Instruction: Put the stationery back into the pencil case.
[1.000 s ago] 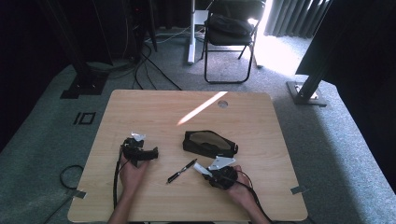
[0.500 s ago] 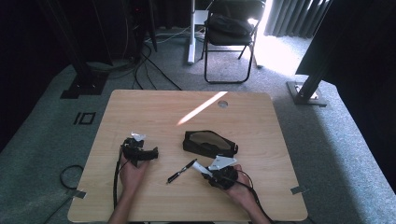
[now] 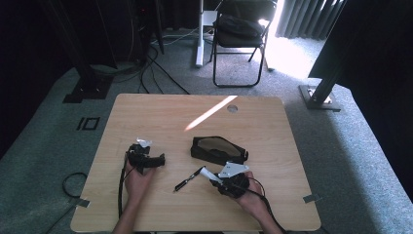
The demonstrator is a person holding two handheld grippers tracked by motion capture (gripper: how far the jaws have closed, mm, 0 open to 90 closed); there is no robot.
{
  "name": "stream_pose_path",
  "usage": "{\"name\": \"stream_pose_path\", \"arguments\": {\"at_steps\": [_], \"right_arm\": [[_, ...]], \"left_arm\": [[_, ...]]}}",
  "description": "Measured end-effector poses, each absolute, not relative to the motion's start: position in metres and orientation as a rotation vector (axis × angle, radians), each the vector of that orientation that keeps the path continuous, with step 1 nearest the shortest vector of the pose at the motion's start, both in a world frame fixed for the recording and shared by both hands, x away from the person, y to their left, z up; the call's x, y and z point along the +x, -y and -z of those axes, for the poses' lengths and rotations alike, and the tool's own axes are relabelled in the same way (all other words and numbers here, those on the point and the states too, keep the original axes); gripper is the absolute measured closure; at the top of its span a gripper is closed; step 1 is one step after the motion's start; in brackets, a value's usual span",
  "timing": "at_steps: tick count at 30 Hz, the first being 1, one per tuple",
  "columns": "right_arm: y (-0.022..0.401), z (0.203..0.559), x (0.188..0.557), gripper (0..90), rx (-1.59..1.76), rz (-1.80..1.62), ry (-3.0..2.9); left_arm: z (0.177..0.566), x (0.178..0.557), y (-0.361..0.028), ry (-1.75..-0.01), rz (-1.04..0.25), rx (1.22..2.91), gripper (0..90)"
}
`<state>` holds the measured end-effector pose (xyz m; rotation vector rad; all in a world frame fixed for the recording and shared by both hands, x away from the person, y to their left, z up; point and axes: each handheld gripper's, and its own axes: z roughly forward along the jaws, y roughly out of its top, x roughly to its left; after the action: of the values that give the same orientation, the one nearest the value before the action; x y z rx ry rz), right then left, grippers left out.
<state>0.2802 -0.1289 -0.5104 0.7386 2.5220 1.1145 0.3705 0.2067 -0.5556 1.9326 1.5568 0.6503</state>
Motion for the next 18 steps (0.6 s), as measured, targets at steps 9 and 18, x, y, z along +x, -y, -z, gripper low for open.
{"name": "stream_pose_path", "arguments": {"at_steps": [9,18], "right_arm": [[0.133,0.502,0.282,71.0,0.728,-1.122,-2.5],[0.135,0.497,0.282,71.0,0.732,-1.138,-2.487]], "left_arm": [[0.556,0.371,-0.207,-1.557,-0.65,1.933,1.2],[0.556,0.371,-0.207,-1.557,-0.65,1.933,1.3]]}}
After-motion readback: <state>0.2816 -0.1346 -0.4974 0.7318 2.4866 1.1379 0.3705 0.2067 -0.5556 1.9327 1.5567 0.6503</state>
